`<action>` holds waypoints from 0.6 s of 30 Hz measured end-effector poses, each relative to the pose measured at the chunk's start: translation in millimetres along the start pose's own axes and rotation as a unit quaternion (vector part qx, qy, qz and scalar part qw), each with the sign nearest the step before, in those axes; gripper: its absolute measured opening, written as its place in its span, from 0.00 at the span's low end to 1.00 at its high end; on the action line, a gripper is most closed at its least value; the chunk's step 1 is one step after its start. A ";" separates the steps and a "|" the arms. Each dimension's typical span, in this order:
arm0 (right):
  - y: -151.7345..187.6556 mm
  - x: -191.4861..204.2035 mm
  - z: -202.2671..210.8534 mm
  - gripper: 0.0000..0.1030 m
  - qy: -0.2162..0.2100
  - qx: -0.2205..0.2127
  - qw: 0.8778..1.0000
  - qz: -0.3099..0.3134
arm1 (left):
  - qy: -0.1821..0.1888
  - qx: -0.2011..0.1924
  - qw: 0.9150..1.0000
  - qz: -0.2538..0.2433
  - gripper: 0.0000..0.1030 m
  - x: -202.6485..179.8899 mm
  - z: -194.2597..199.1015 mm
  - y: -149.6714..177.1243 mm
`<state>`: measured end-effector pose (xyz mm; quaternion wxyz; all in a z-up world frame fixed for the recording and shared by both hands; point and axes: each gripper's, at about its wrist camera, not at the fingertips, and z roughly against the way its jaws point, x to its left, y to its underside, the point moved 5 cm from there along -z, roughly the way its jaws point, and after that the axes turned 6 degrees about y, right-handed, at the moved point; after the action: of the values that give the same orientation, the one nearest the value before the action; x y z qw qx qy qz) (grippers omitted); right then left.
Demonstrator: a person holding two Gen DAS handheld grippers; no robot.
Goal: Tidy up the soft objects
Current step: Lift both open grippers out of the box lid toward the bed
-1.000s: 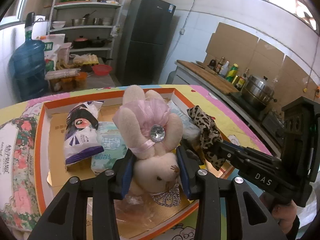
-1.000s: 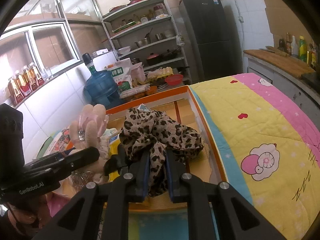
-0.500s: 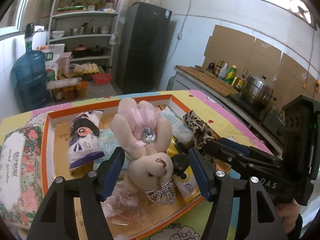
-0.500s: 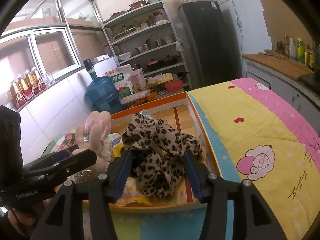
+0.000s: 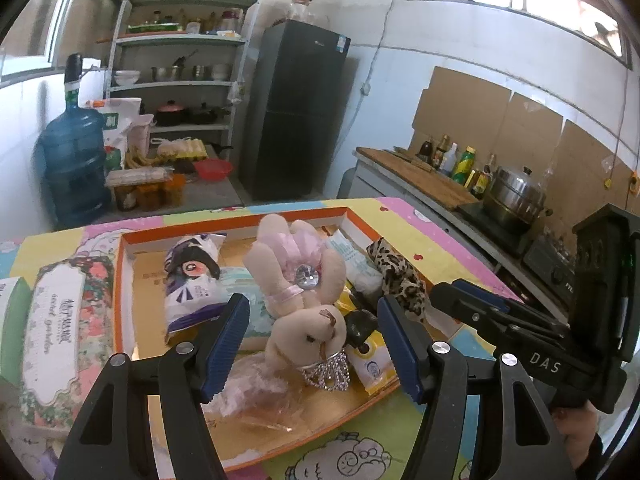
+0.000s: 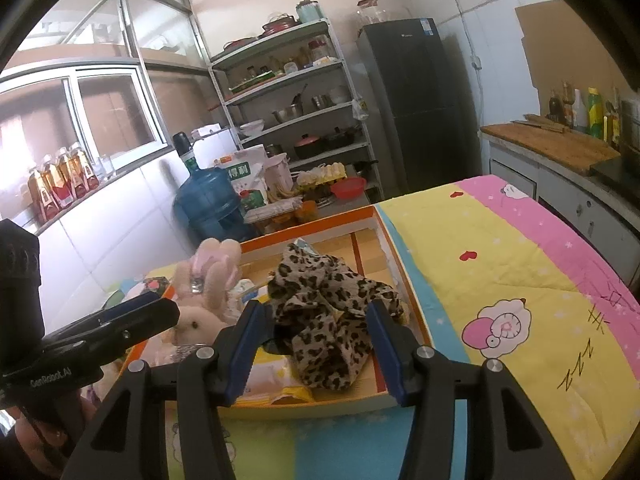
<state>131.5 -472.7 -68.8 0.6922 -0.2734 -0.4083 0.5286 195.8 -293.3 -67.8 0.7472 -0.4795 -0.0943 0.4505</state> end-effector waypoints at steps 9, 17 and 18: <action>-3.8 18.1 20.0 0.52 -0.005 -0.012 1.000 0.011 | -0.002 -0.015 1.000 0.008 0.66 6.3 30.5 3.6; 1.2 49.4 34.3 0.52 -0.020 -0.015 0.999 0.026 | -0.013 -0.032 0.999 0.004 0.66 9.4 64.5 9.4; 2.5 54.3 36.0 0.52 -0.022 -0.015 0.999 0.029 | -0.012 -0.034 0.999 0.005 0.66 10.4 69.1 10.5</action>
<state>105.3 -422.1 -37.2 0.6632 -0.2839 -0.4232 0.5481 156.1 -240.3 -43.2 0.7271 -0.4993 -0.1165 0.4565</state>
